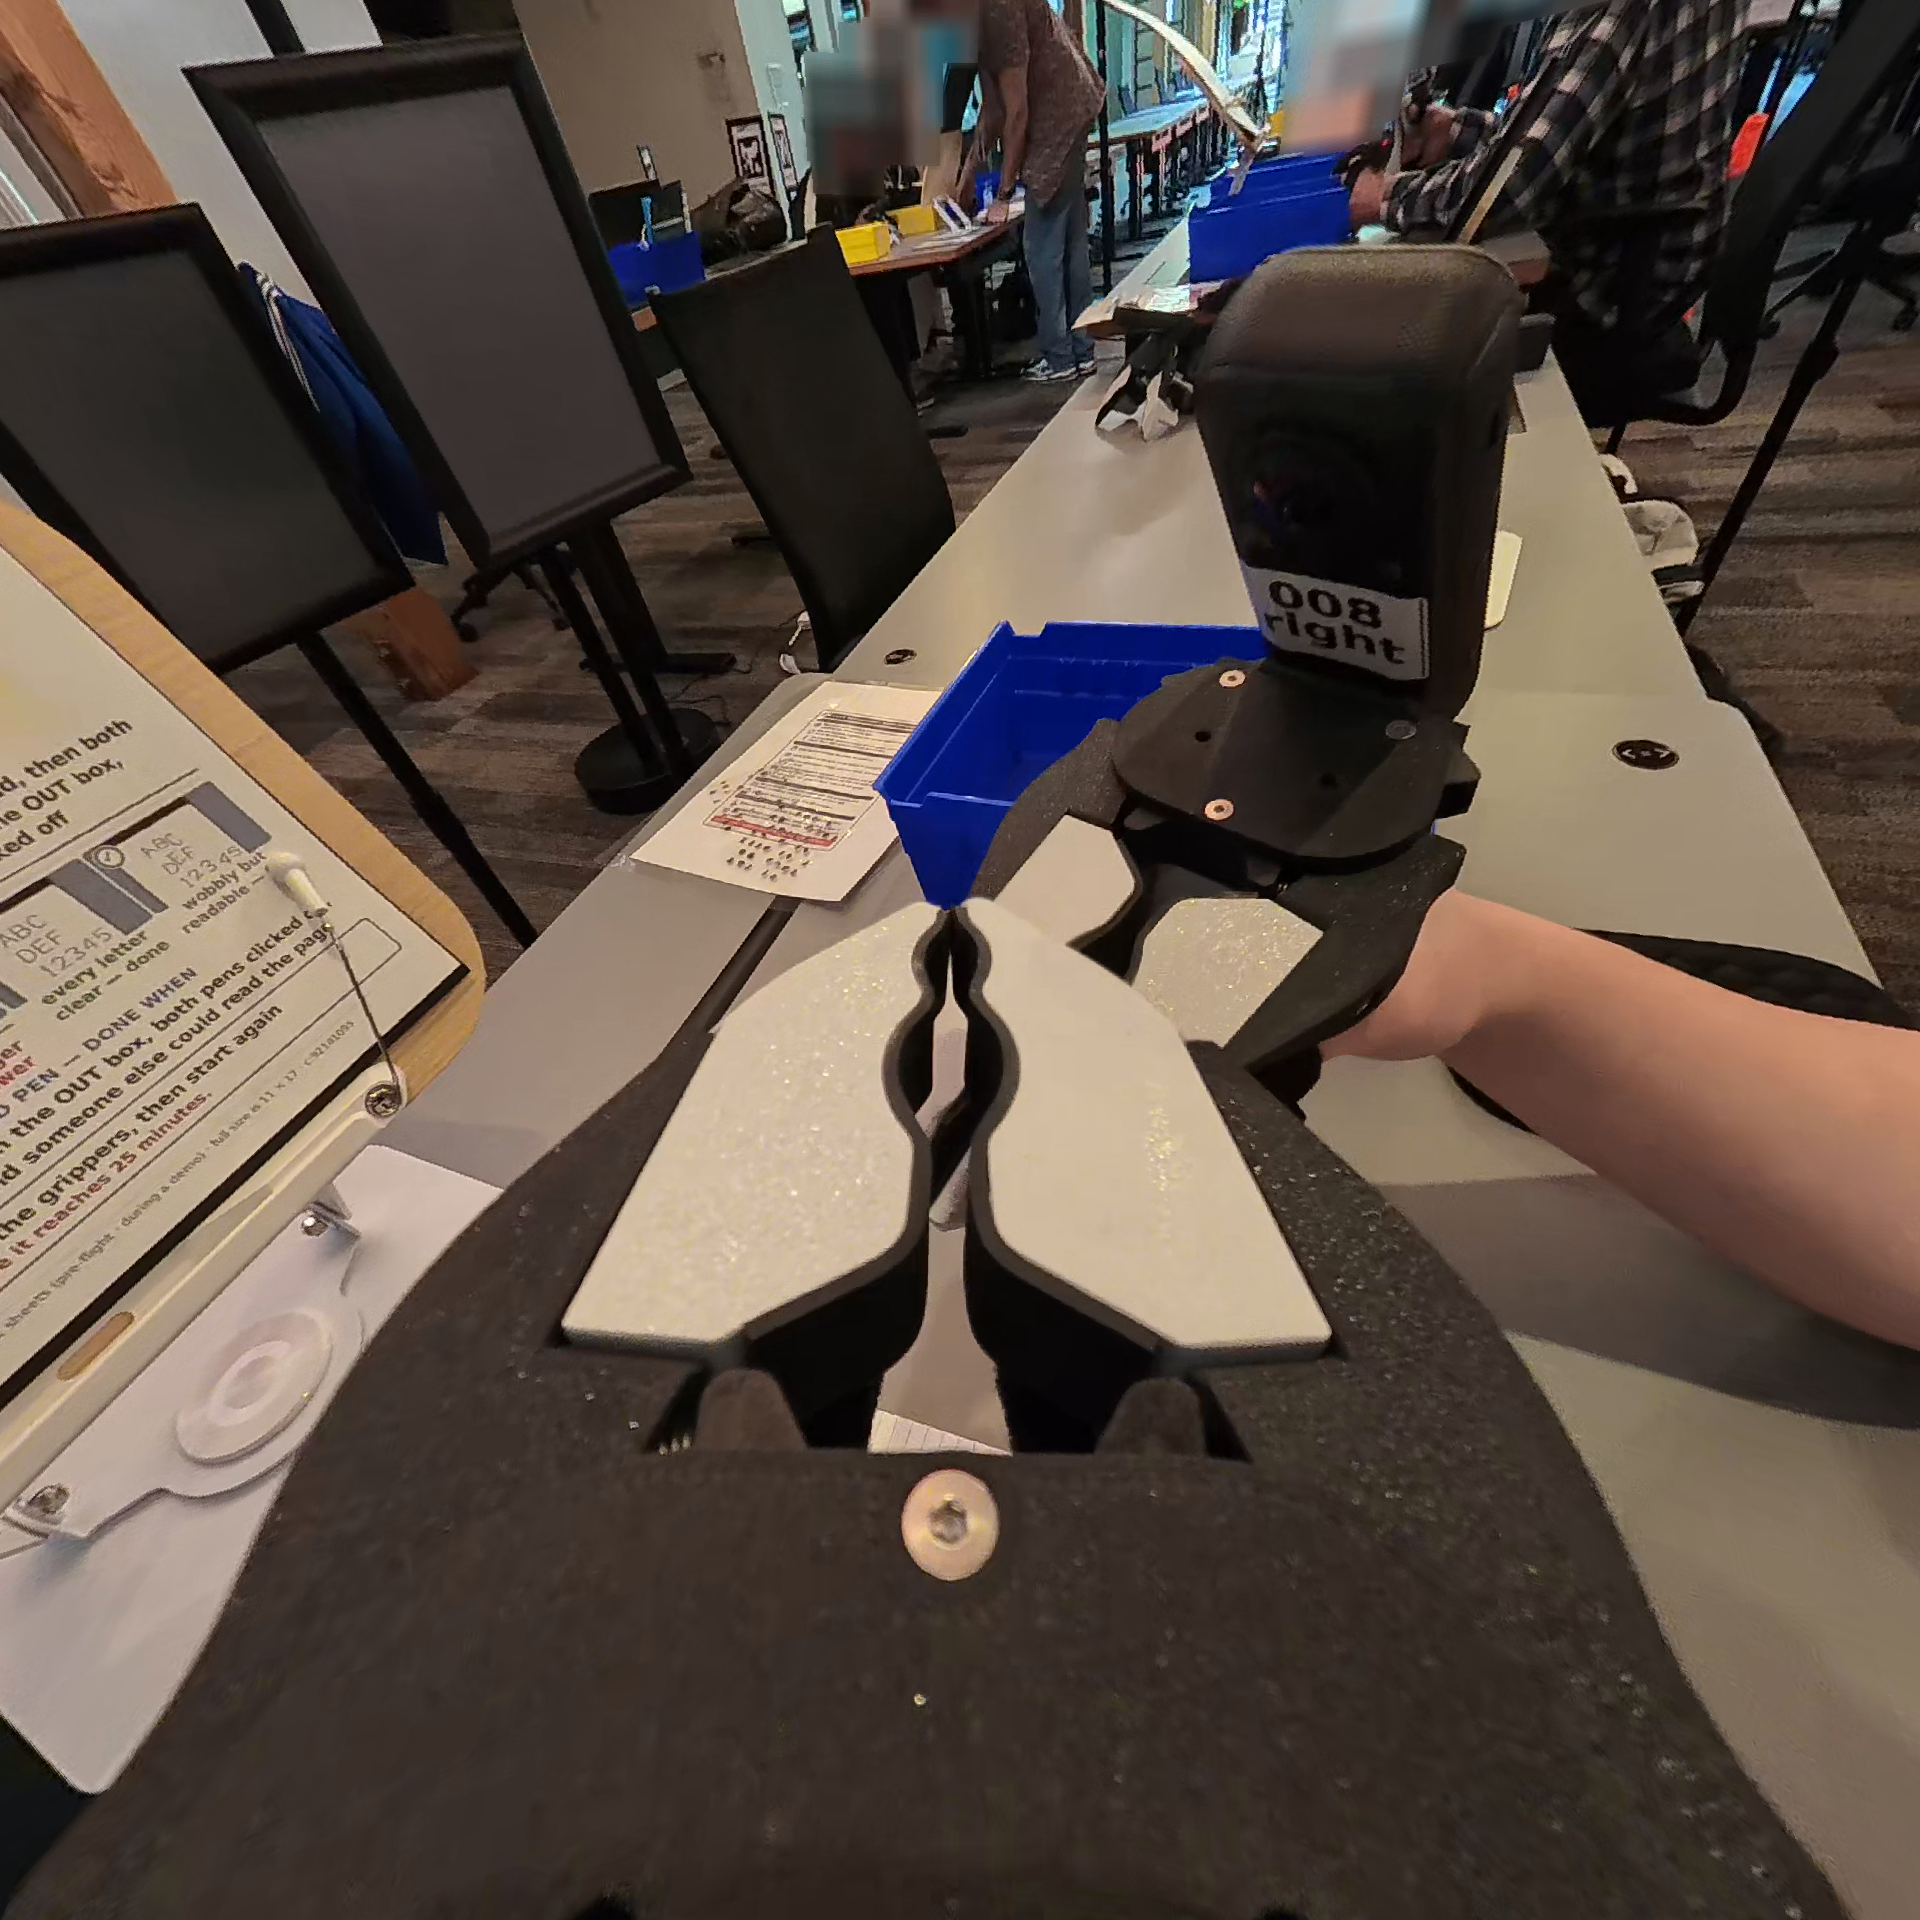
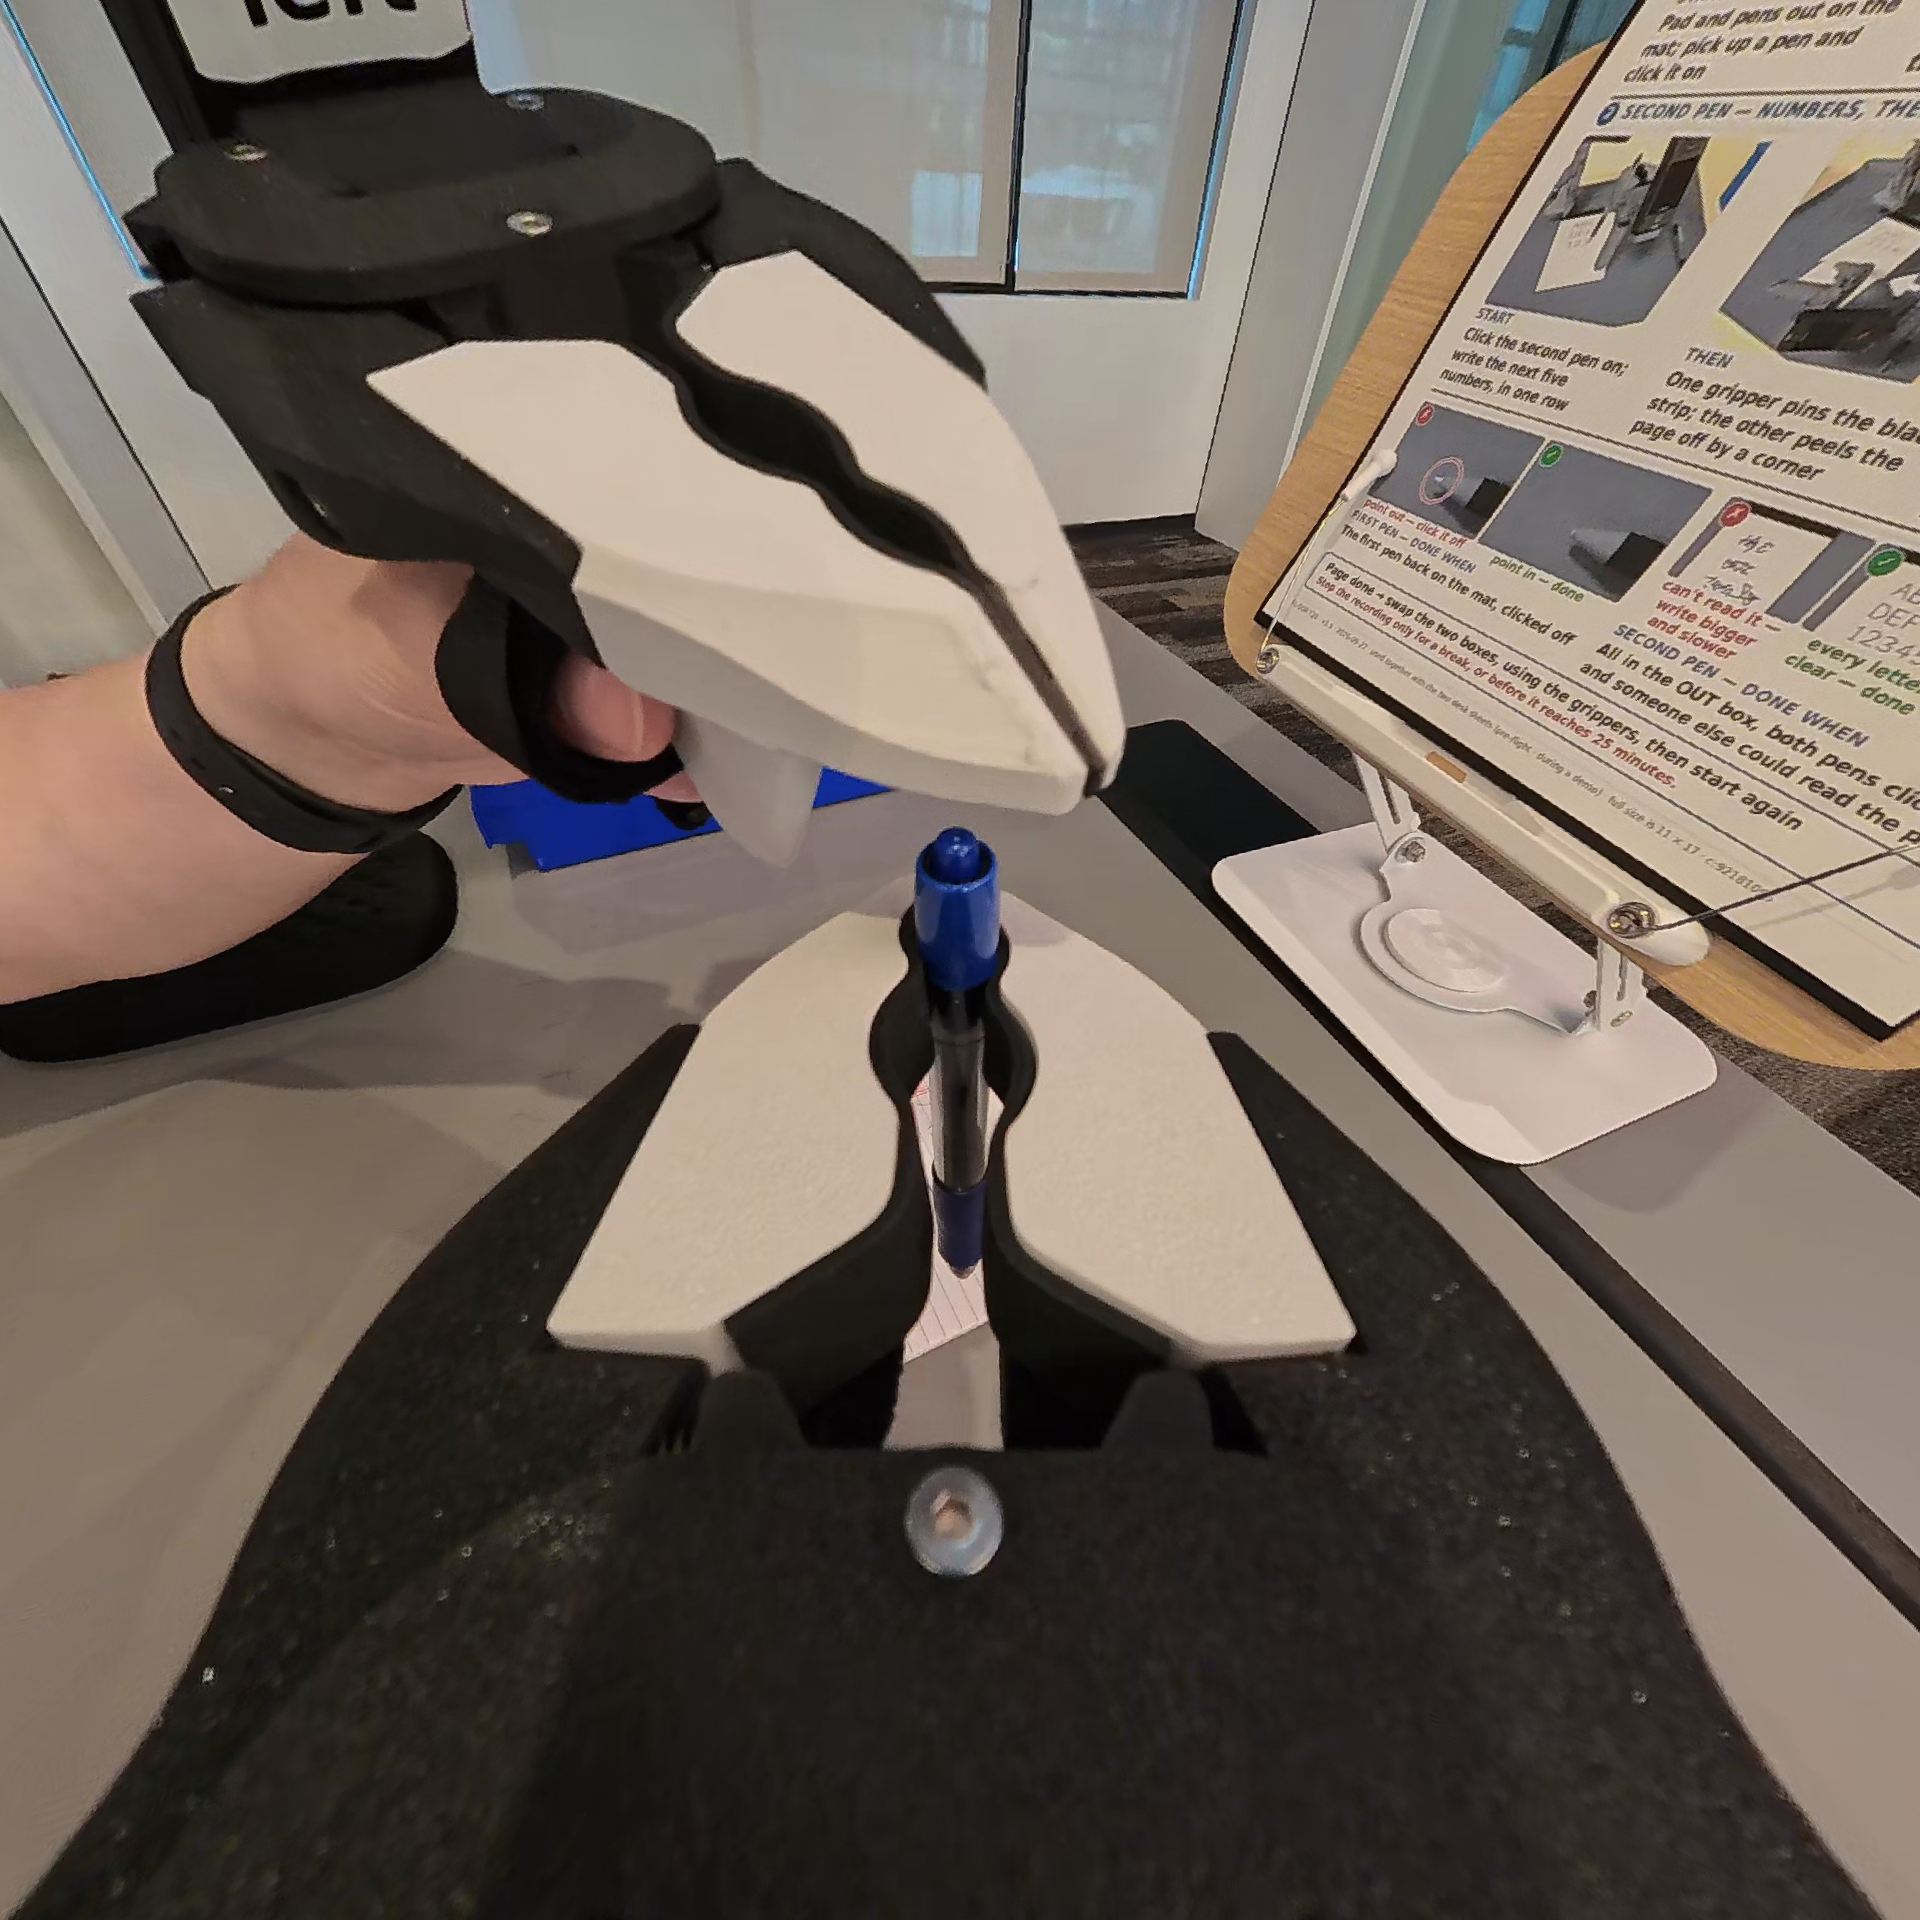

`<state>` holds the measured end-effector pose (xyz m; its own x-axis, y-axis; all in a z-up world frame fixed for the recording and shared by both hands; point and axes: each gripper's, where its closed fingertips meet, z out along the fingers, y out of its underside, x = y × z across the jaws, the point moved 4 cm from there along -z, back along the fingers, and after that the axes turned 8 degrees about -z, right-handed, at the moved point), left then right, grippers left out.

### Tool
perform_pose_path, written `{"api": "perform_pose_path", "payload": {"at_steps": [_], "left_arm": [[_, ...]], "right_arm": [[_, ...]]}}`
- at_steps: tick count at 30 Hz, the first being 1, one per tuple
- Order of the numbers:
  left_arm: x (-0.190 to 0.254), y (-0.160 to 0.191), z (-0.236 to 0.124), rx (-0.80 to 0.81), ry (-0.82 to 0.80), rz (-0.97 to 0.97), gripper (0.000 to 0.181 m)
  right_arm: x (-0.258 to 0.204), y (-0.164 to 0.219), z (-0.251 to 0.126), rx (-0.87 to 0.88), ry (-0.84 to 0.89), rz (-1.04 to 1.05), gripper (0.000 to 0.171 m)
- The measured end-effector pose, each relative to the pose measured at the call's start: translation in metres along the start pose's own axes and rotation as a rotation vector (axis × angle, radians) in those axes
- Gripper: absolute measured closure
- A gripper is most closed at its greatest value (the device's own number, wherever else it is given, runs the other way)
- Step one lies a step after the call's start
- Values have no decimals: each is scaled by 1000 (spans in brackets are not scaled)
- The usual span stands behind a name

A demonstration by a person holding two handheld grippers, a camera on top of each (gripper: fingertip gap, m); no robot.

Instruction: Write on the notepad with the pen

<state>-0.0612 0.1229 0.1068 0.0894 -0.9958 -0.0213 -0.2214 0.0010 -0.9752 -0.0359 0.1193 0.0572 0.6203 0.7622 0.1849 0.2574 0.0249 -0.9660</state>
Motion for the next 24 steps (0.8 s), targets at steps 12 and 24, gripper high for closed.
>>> {"api": "perform_pose_path", "payload": {"at_steps": [12,24], "left_arm": [[3,3,2,-1,13,-2,181],[4,3,5,3,24,-24,181]], "right_arm": [[1,-1,-1,34,-28,60,167],[2,0,-4,39,-34,75,167]]}}
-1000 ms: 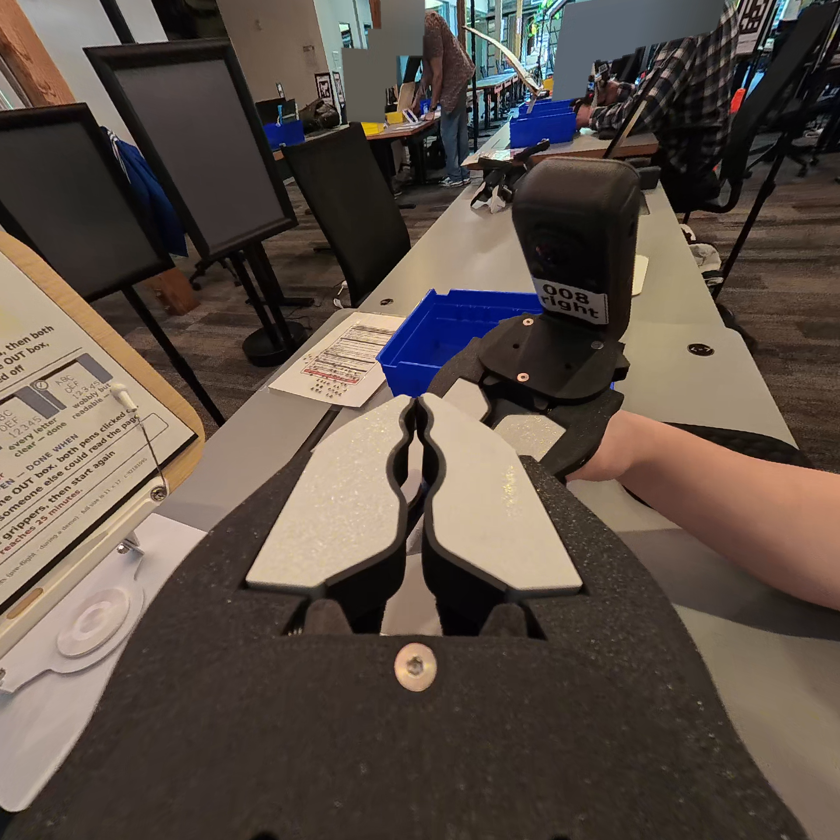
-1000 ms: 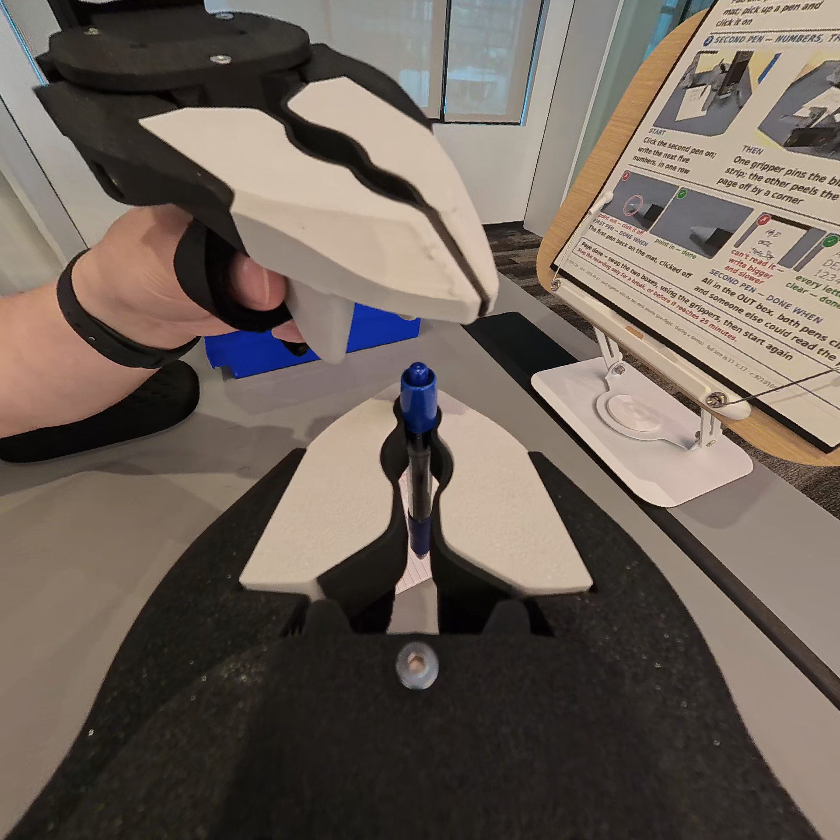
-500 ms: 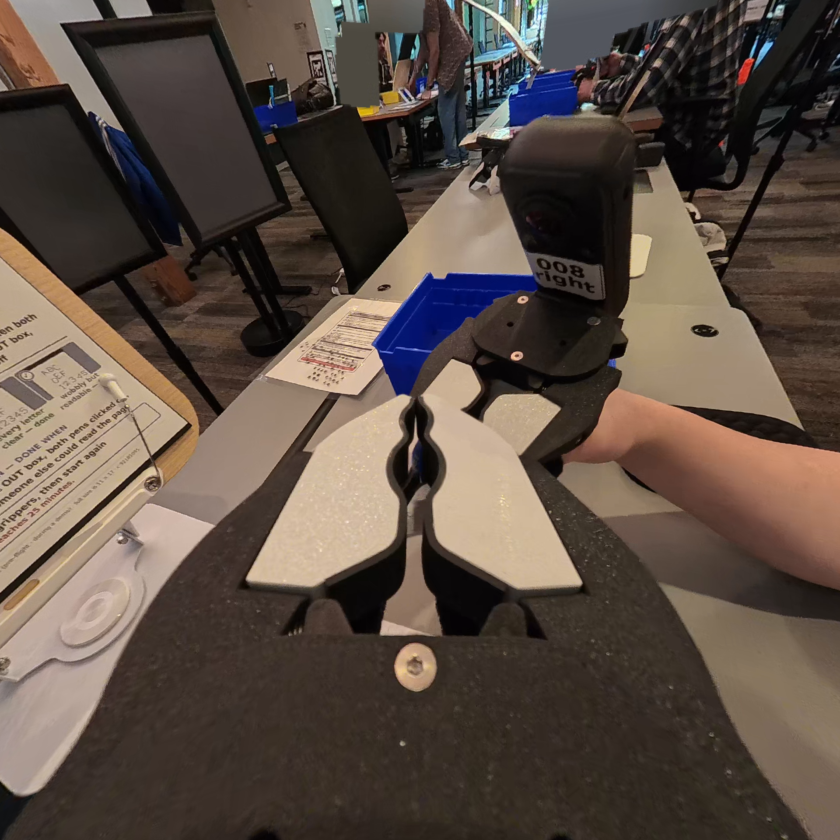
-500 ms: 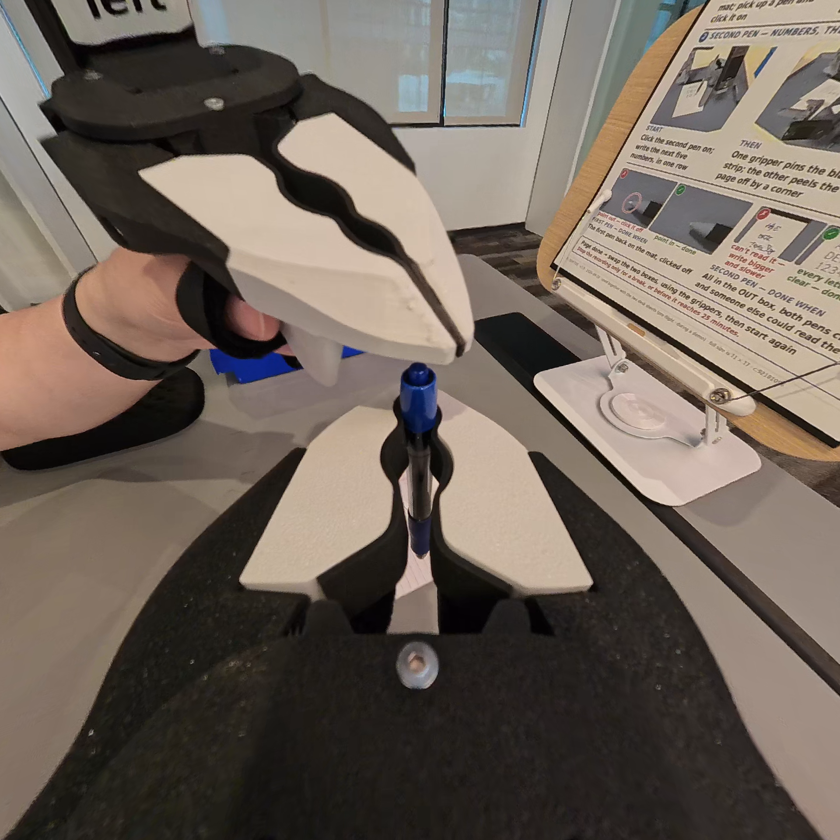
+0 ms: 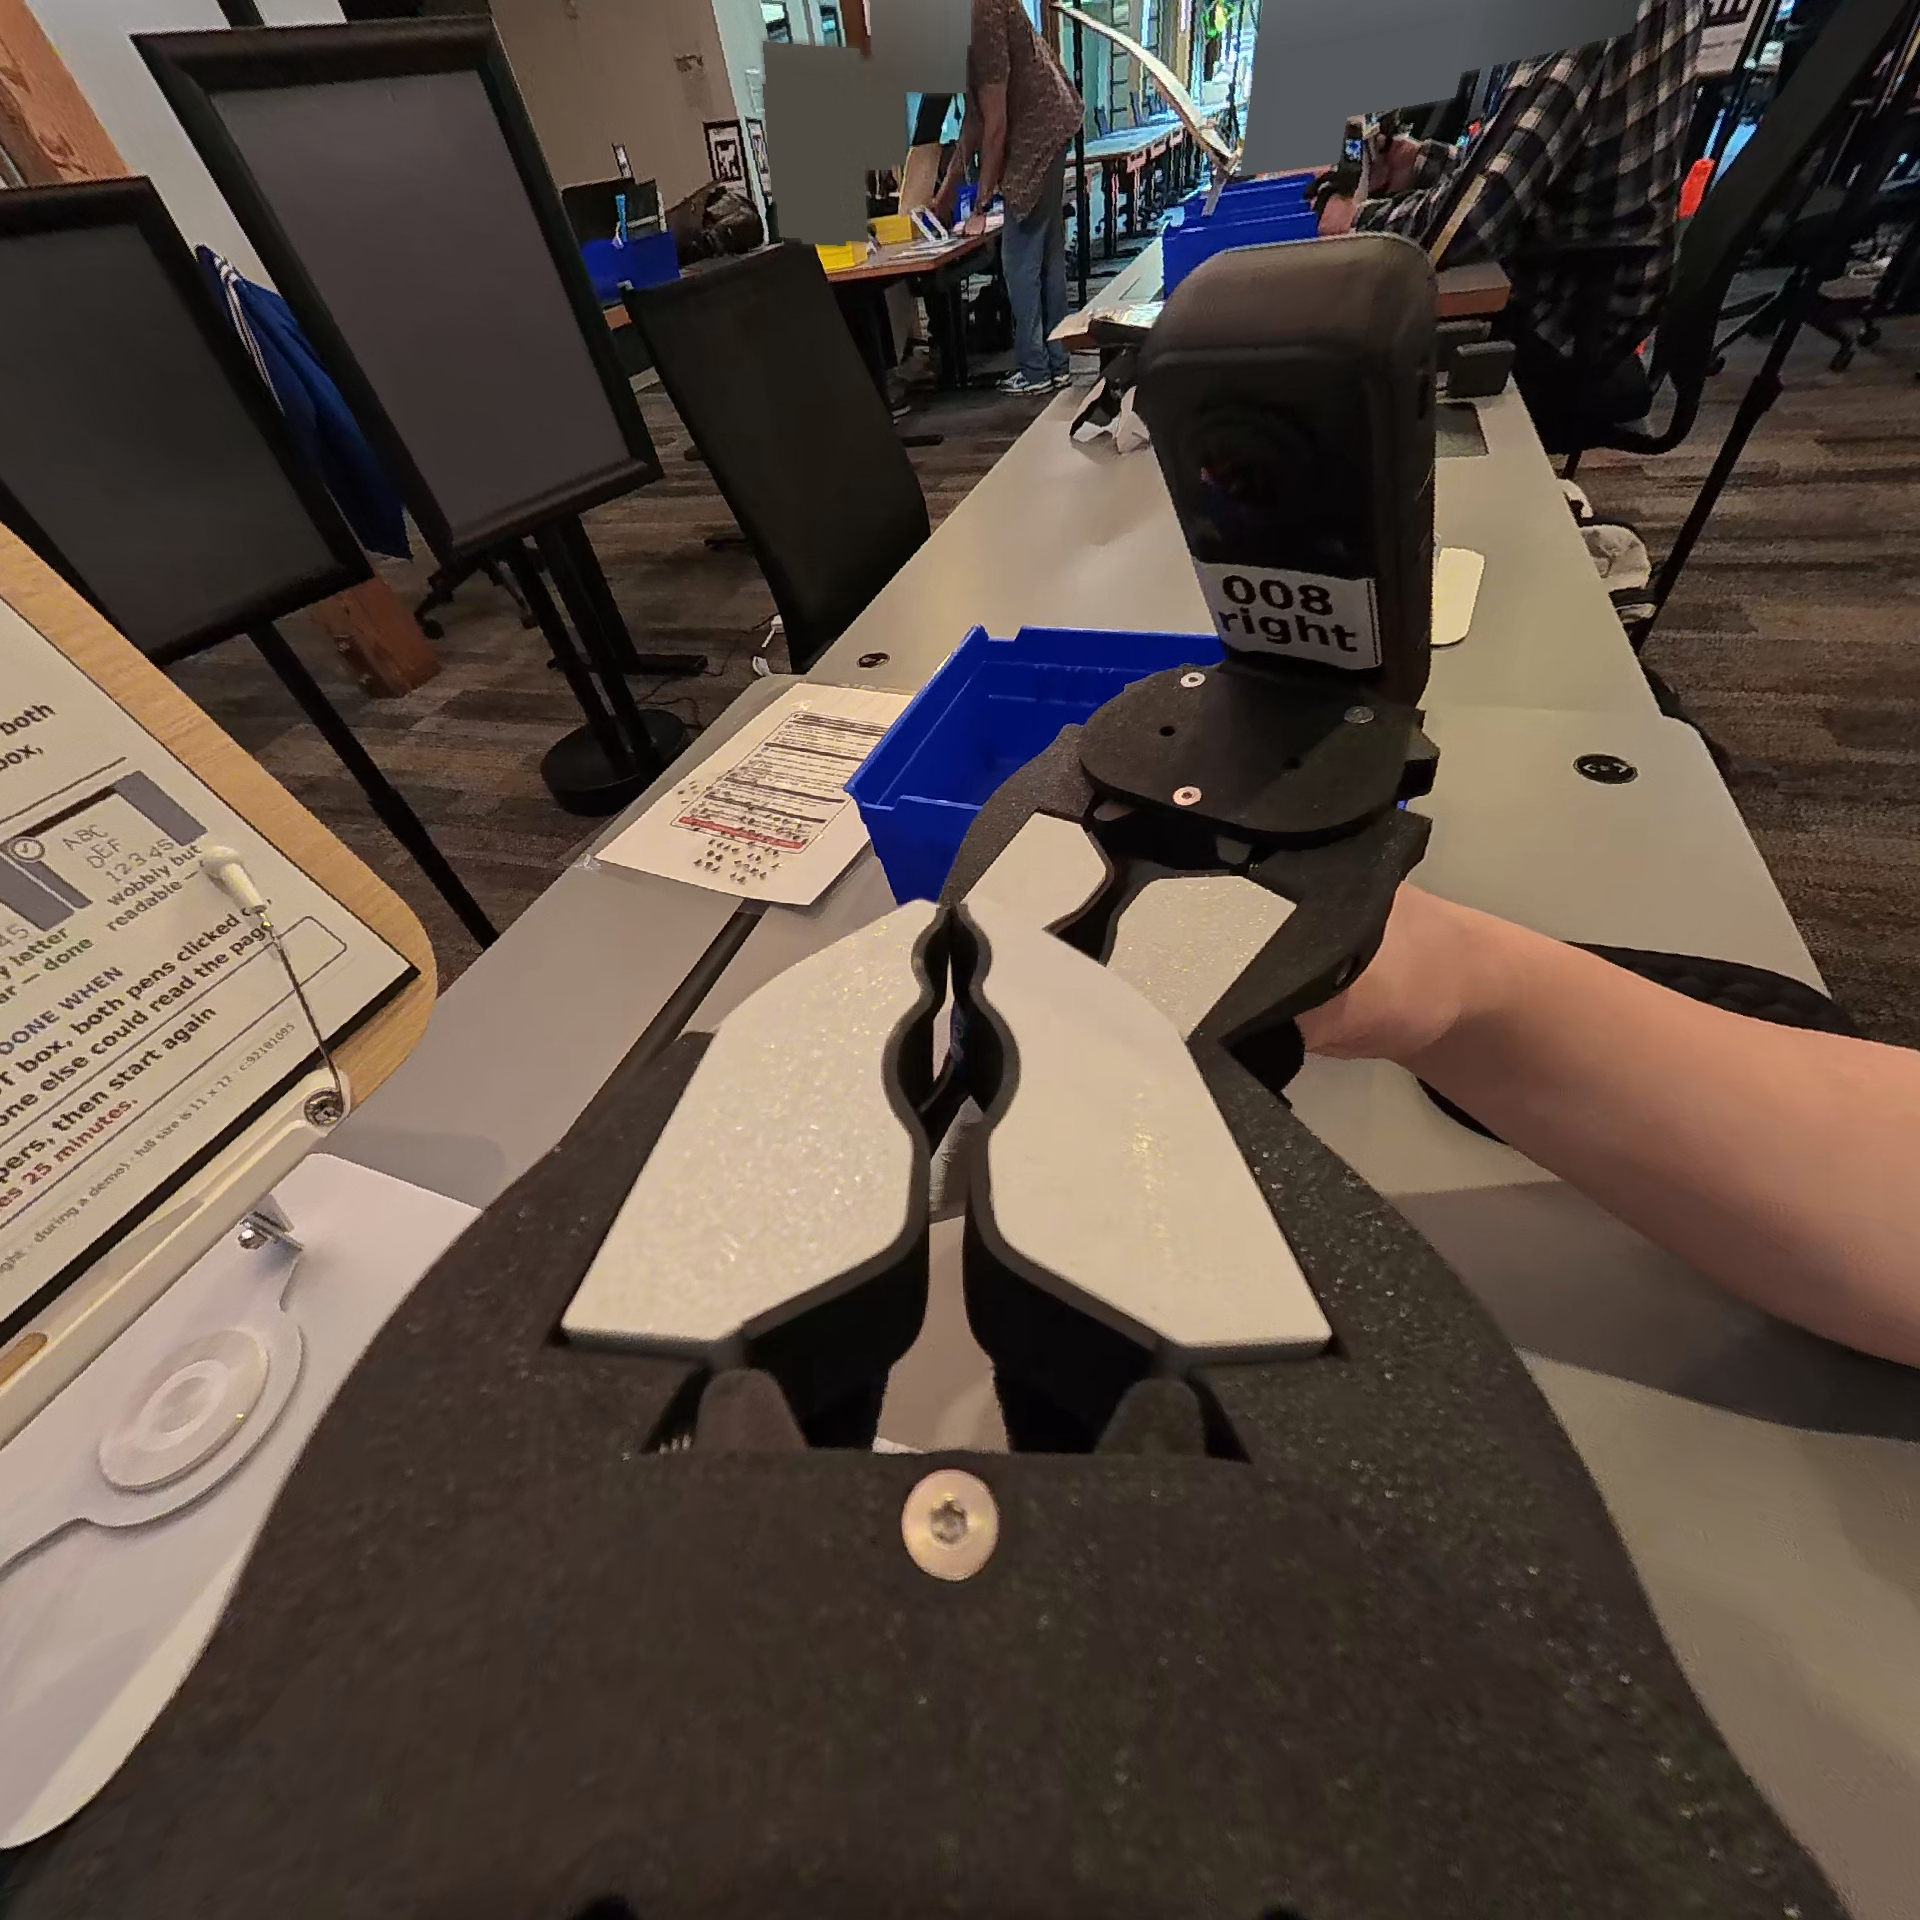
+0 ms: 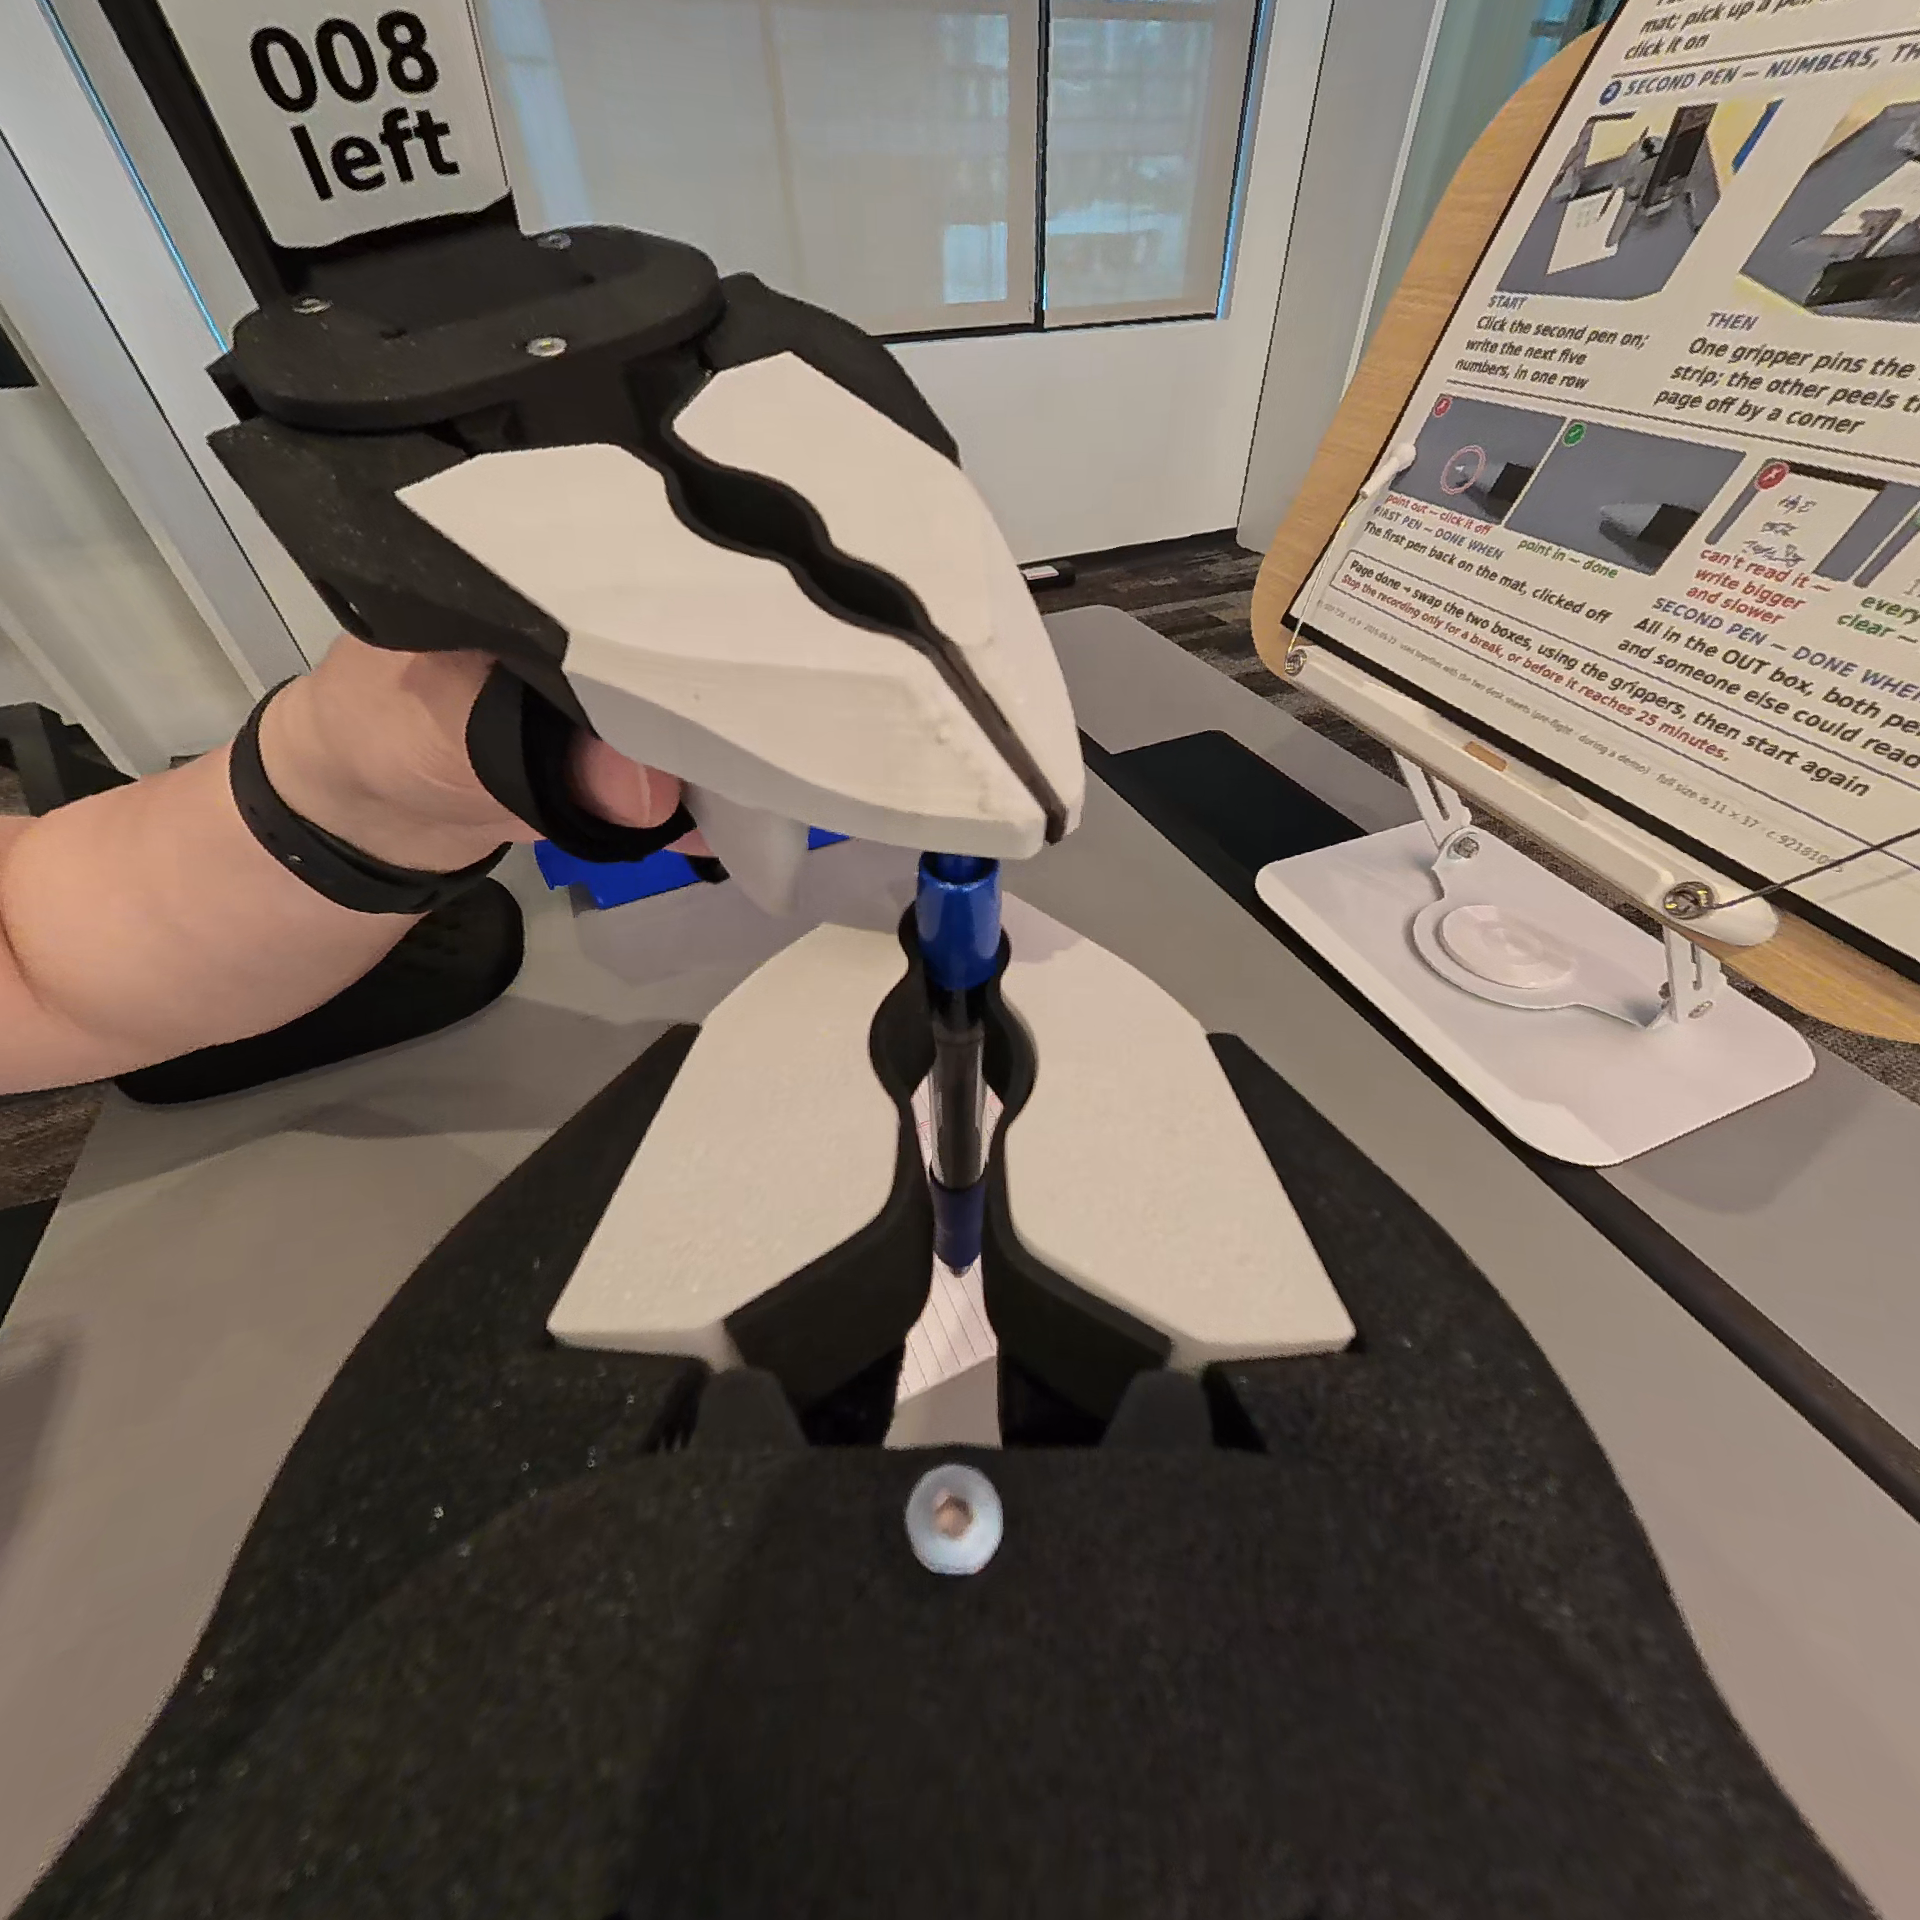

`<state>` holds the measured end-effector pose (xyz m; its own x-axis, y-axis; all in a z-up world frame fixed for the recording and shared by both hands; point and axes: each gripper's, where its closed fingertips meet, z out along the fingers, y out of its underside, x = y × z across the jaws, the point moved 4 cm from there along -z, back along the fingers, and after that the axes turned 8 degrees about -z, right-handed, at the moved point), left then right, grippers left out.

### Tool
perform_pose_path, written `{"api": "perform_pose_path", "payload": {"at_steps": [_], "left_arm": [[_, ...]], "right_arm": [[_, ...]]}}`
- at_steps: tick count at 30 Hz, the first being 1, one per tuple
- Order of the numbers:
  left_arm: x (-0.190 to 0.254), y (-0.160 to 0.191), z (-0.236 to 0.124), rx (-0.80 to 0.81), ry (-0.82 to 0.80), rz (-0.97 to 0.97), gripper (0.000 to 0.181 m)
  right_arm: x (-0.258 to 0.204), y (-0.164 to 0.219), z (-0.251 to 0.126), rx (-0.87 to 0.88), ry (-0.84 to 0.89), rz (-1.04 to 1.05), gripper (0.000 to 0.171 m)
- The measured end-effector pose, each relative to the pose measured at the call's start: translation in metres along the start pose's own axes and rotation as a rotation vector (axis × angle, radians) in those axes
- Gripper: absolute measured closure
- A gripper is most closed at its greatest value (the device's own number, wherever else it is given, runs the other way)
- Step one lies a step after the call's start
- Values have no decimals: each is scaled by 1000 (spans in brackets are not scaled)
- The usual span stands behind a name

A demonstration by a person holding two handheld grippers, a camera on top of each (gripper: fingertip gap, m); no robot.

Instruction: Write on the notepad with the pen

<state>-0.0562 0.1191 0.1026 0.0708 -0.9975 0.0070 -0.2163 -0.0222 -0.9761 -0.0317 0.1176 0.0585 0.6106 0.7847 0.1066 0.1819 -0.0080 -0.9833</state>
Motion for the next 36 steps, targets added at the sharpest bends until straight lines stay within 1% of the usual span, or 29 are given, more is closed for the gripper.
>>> {"api": "perform_pose_path", "payload": {"at_steps": [3,7,10,11,13,15,17,19,21,24,26,28,29,31,36], "left_arm": [[3,2,4,-24,6,18,181],[5,8,10,-56,-26,70,181],[4,7,10,-35,-13,35,181],[4,4,8,-6,-10,26,181],[3,-13,-1,136,-4,-6,181],[1,-28,-14,232,17,-66,181],[1,-33,-21,231,37,-95,181],[1,-32,-25,217,15,-80,181],[1,-28,-30,202,4,-73,181],[3,-21,-39,187,5,-97,181],[4,-17,-48,190,-1,-114,181],[5,-13,-59,203,-12,-132,181],[6,-11,-65,210,-13,-140,181],[8,-8,-75,218,-8,-158,181],[7,-4,-98,256,-30,-163,181]], "right_arm": [[-1,2,0,-19,-4,0,167],[-1,6,1,-28,-2,5,167],[-1,5,1,-8,-7,10,167],[-2,6,1,-13,-10,10,167],[-3,9,4,-36,-15,3,167],[-5,8,6,-25,-30,10,167],[-5,7,6,-15,-36,20,167],[-3,7,3,-8,-43,44,167],[0,8,0,6,-59,91,167],[5,13,-3,22,-114,228,167],[10,25,-3,-30,-136,344,167],[17,39,-3,-94,-118,463,167],[17,45,-4,-114,-142,530,167],[20,53,-5,-112,-134,610,167],[23,71,-10,-166,-85,674,167]]}}
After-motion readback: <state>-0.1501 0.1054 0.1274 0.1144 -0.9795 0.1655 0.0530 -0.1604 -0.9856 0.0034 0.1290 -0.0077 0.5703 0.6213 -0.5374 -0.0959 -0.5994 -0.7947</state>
